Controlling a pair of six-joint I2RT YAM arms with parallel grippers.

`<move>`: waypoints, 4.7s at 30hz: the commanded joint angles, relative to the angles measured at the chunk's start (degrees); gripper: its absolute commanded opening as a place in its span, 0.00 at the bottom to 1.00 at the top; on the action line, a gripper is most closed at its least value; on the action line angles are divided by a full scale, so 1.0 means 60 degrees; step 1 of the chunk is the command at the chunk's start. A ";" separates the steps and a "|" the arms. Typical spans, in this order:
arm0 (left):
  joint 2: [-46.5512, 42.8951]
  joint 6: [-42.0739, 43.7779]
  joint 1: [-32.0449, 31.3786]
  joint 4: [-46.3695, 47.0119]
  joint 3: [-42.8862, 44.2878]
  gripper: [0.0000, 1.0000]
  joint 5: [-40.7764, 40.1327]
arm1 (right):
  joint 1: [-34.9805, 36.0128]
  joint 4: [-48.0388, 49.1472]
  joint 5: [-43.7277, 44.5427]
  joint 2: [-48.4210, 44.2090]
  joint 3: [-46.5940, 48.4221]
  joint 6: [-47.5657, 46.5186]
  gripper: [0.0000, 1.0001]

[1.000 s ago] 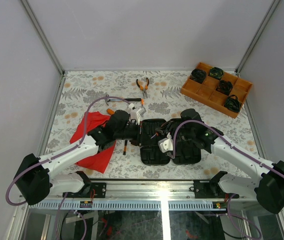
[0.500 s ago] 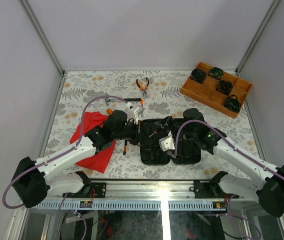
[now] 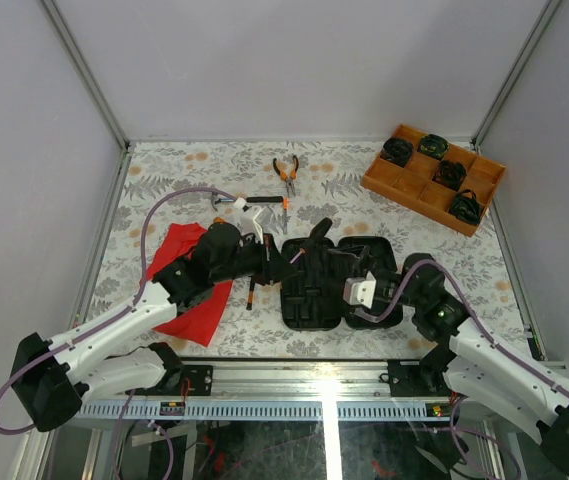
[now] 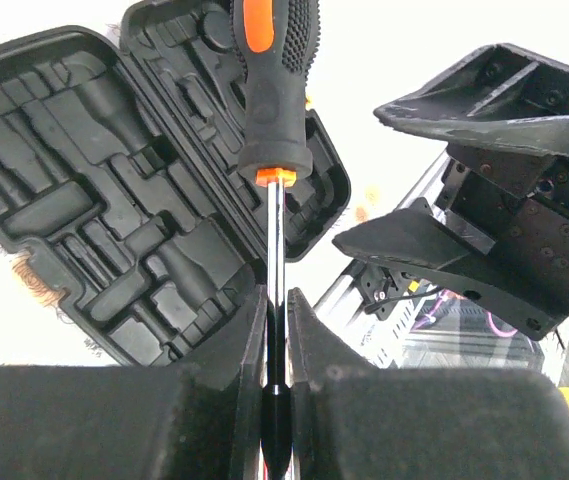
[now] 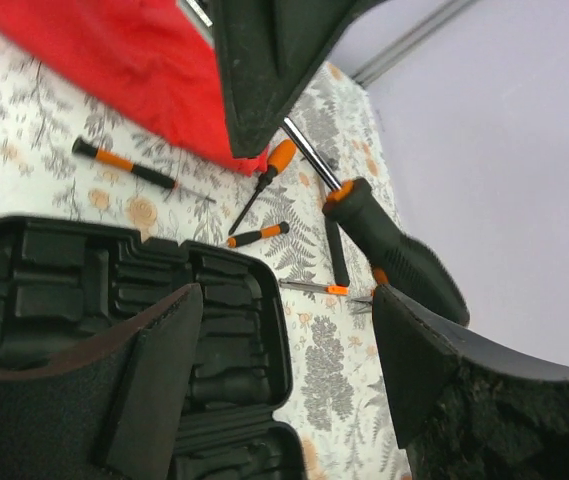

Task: Sort the tools into containers
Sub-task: Pick up the screwdriver from the center of the board, then place the screwdriver in the storage box.

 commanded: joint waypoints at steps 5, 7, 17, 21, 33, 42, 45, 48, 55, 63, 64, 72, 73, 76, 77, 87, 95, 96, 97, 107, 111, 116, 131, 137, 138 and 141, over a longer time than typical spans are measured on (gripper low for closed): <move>-0.0459 0.0130 0.0006 0.0675 -0.0282 0.00 -0.1042 | 0.0076 0.6068 0.1700 -0.1361 -0.2234 0.6704 0.69; -0.0480 0.0135 0.0006 0.0718 -0.0264 0.00 -0.1212 | 0.0074 0.6860 0.2394 -0.1395 -0.2631 0.7766 0.67; -0.0668 0.0130 0.0005 0.0716 -0.0264 0.00 -0.1601 | 0.0075 0.6370 0.5524 -0.1323 -0.2569 1.1740 0.69; -0.0663 0.0055 -0.0006 0.0673 -0.0274 0.00 -0.1693 | 0.0076 0.3846 0.7265 -0.1059 -0.1527 1.4926 0.69; -0.0701 -0.0232 0.0005 0.0965 -0.0500 0.00 -0.1655 | 0.0076 0.2609 0.6752 0.1247 0.0499 2.0277 0.76; -0.0900 -0.0325 0.0005 0.1047 -0.0753 0.00 -0.1543 | 0.0076 0.4873 0.5613 0.3506 0.0790 2.2144 0.80; -0.0935 -0.0368 0.0006 0.1101 -0.0820 0.00 -0.1465 | 0.0076 0.5502 0.5441 0.4048 0.0830 2.2499 0.76; -0.0997 -0.0448 0.0003 0.1172 -0.0914 0.00 -0.1410 | 0.0073 0.6151 0.5452 0.4452 0.0773 2.2716 0.72; -0.1024 -0.0495 0.0005 0.1167 -0.1056 0.00 -0.1229 | 0.0076 0.7239 0.4911 0.5386 0.0880 2.3126 0.53; -0.0834 -0.0527 0.0006 0.1197 -0.1064 0.00 -0.1004 | 0.0075 0.8390 0.4532 0.6155 0.0777 2.3510 0.24; -0.0789 -0.0520 0.0005 0.1130 -0.1017 0.00 -0.1034 | 0.0076 0.8419 0.4562 0.6149 0.0734 2.3471 0.17; -0.1041 -0.0514 0.0009 0.0471 -0.0753 0.42 -0.1784 | 0.0072 0.7789 0.4862 0.5539 0.0382 2.2852 0.00; -0.1095 -0.0494 0.0003 0.0394 -0.0739 0.47 -0.1882 | 0.0072 0.7527 0.4929 0.5376 0.0349 2.2740 0.00; -0.1142 -0.0419 0.0000 0.0067 -0.0598 0.52 -0.2157 | 0.0076 0.6555 0.5328 0.4694 0.0207 2.2131 0.00; -0.1125 -0.0427 0.0015 -0.0128 -0.0517 0.53 -0.2319 | 0.0072 0.6041 0.5509 0.4410 0.0185 2.1892 0.00; -0.0475 -0.0407 0.0408 -0.1485 -0.0015 0.57 -0.3181 | 0.0072 -0.0857 0.7175 0.2098 0.1539 1.8191 0.00; 0.0036 -0.0259 0.0415 -0.1856 0.0169 0.68 -0.3939 | 0.0075 -0.4201 0.7698 0.1988 0.2760 1.5484 0.00; 0.0101 -0.0256 0.0411 -0.1876 0.0192 0.69 -0.3955 | 0.0069 -0.4446 0.7751 0.2041 0.2871 1.5274 0.00; 0.0184 -0.0273 0.0419 -0.1935 0.0201 0.69 -0.4005 | 0.0066 -0.4614 0.7791 0.2085 0.2958 1.5100 0.00; 0.0147 -0.0890 0.0416 -0.1614 -0.0676 0.66 -0.4118 | 0.0061 -0.4389 0.8117 0.1742 0.2584 1.4830 0.00; 0.0369 -0.1170 0.0406 -0.1545 -0.0889 0.65 -0.3960 | 0.0059 -0.4937 0.7760 0.2377 0.3176 1.4616 0.00; 0.0323 -0.1528 0.0409 -0.1199 -0.1373 0.65 -0.3736 | 0.0054 -0.5136 0.7431 0.2831 0.3461 1.4665 0.00; 0.0923 -0.1532 0.0403 0.0019 -0.2098 0.69 -0.2954 | 0.0060 -0.4907 0.7126 0.2931 0.3276 1.4582 0.00; 0.1217 -0.1515 0.0332 0.0255 -0.2152 0.70 -0.2716 | 0.0059 -0.4979 0.7165 0.2899 0.3277 1.4726 0.00; 0.1278 -0.1502 0.0307 0.0309 -0.2160 0.70 -0.2660 | 0.0054 -0.4920 0.7099 0.2891 0.3253 1.4759 0.00; 0.1424 -0.1458 0.0285 0.0400 -0.2179 0.70 -0.2518 | 0.0058 -0.4802 0.7003 0.2917 0.3222 1.4793 0.00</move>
